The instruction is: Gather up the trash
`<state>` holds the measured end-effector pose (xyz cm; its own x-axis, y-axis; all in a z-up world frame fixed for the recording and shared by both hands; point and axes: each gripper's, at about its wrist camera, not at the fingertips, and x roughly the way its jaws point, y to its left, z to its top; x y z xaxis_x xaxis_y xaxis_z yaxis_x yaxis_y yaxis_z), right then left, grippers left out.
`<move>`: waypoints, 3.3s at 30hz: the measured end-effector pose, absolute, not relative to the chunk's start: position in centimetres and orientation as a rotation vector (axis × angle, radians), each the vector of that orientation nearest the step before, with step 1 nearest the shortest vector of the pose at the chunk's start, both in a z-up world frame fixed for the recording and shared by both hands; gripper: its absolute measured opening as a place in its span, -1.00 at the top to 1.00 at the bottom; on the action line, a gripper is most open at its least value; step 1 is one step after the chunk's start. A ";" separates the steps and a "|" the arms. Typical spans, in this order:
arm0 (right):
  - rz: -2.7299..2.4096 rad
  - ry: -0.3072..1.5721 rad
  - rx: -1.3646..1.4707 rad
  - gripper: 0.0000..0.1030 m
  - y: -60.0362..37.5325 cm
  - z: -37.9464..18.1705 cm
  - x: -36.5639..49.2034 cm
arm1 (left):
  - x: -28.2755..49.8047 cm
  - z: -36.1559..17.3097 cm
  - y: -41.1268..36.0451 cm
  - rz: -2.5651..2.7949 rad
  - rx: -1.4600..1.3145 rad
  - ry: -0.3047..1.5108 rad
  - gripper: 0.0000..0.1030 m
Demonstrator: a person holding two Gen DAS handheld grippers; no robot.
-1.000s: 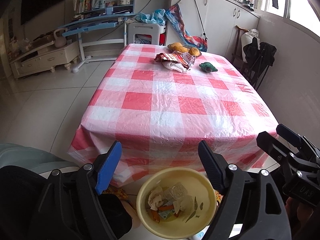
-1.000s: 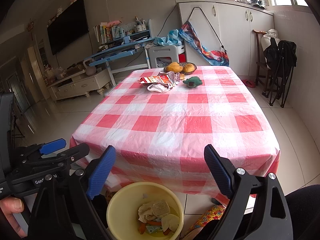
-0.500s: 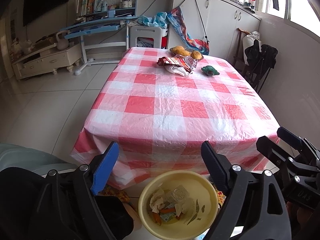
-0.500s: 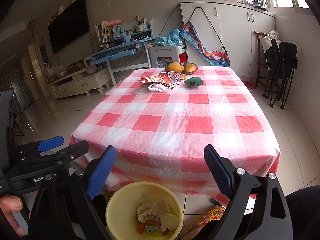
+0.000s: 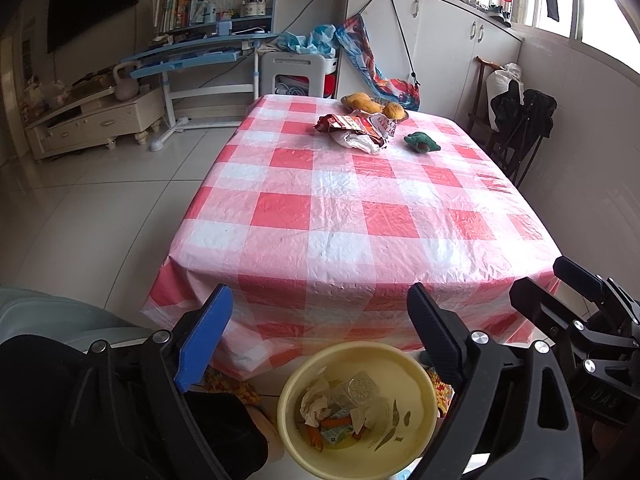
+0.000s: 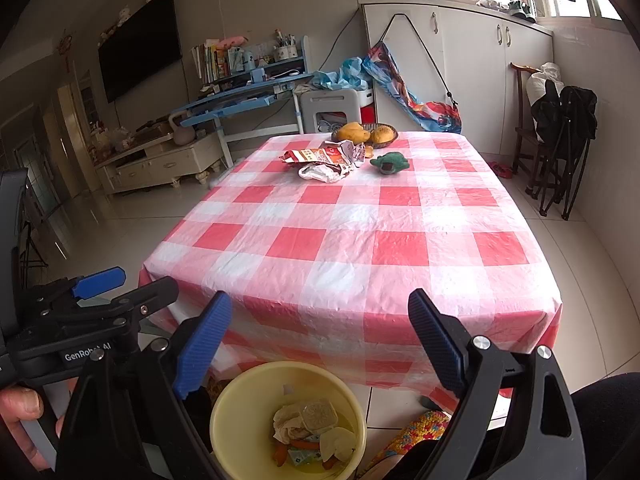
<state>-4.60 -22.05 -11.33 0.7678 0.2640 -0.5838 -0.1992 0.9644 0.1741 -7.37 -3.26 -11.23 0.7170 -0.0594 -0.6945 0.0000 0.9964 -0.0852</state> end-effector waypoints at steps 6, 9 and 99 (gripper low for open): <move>0.252 0.649 0.103 -0.67 -22.0 -11.3 -4.6 | -7.4 -11.2 -3.2 -0.032 -0.081 0.771 -0.68; 0.252 0.649 0.102 -0.67 -21.9 -11.4 -4.6 | -7.4 -11.2 -3.2 -0.031 -0.082 0.771 -0.68; 0.256 0.651 0.085 -0.67 -21.5 -11.5 -4.5 | -7.5 -11.6 -3.0 -0.032 -0.080 0.777 -0.69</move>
